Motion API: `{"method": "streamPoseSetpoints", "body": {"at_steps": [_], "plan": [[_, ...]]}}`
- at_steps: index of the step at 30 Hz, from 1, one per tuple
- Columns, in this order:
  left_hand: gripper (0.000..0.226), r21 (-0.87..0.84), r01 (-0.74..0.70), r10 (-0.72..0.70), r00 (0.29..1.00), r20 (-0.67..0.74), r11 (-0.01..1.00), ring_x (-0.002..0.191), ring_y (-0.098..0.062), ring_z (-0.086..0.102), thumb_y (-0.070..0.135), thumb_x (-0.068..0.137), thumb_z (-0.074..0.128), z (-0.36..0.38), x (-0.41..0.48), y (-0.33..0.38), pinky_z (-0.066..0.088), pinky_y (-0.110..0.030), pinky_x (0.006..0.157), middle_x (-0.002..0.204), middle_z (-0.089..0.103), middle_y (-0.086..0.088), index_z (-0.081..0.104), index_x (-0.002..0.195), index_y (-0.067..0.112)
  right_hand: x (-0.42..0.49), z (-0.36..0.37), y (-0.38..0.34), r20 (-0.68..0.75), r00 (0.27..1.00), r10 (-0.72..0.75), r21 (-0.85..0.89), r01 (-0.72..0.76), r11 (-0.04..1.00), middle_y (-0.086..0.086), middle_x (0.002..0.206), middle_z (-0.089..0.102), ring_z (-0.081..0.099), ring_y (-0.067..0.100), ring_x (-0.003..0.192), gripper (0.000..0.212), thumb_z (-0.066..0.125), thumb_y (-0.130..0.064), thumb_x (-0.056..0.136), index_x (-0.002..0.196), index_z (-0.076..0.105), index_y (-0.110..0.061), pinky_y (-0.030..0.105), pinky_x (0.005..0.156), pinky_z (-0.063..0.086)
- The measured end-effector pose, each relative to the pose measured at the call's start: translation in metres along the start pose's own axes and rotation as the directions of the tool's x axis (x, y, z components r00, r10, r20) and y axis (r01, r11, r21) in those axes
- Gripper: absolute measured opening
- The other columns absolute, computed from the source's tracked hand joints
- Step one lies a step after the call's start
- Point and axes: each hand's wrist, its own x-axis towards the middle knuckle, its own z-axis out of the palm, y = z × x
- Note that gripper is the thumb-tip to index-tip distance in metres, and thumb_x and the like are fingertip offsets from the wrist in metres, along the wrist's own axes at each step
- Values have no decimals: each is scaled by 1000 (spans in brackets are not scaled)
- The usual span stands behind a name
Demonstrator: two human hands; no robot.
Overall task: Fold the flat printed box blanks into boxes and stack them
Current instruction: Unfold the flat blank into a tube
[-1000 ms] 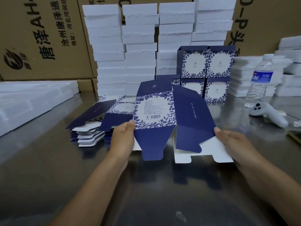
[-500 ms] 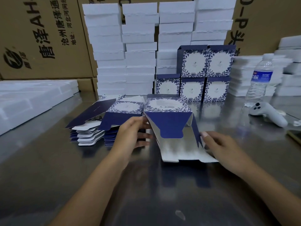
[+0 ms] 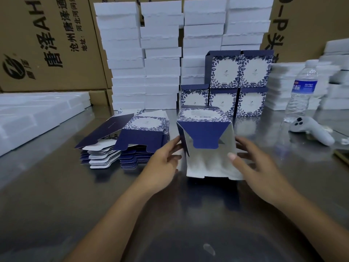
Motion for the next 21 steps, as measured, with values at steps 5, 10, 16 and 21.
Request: {"method": "streamPoseSetpoints", "body": {"at_steps": [5,10,16,21], "plan": [[92,121,-94,82,992,101,988,130,0,41,-11,84,55,-3,-4,-7,46,-9,84,140,41,28,18,147,45,0,-3,-4,-46,999,-2,-7,2,1000,21,90,60,54,33,84,53,35,-56,85,94,61,-11,52,80,46],[88,80,-119,117,993,31,990,118,3,50,20,77,77,-1,-4,-4,46,-5,78,133,50,28,27,144,46,-2,-1,-8,-58,998,20,8,-20,1000,30,92,58,53,40,85,77,33,-63,81,88,55,10,58,79,44],[60,47,-104,111,978,-178,993,97,18,53,33,72,78,1,-8,1,44,-4,71,111,56,30,43,119,46,-4,4,-11,-22,999,-35,76,36,996,-7,78,71,60,1,75,52,35,-59,87,77,73,-26,31,77,50],[46,22,-72,75,976,-204,997,97,20,52,49,75,67,2,-9,7,47,-12,78,107,57,33,45,115,50,-2,7,-13,-126,992,-6,240,36,970,-10,75,73,65,0,73,39,41,-42,95,74,68,-24,15,65,50]]}}
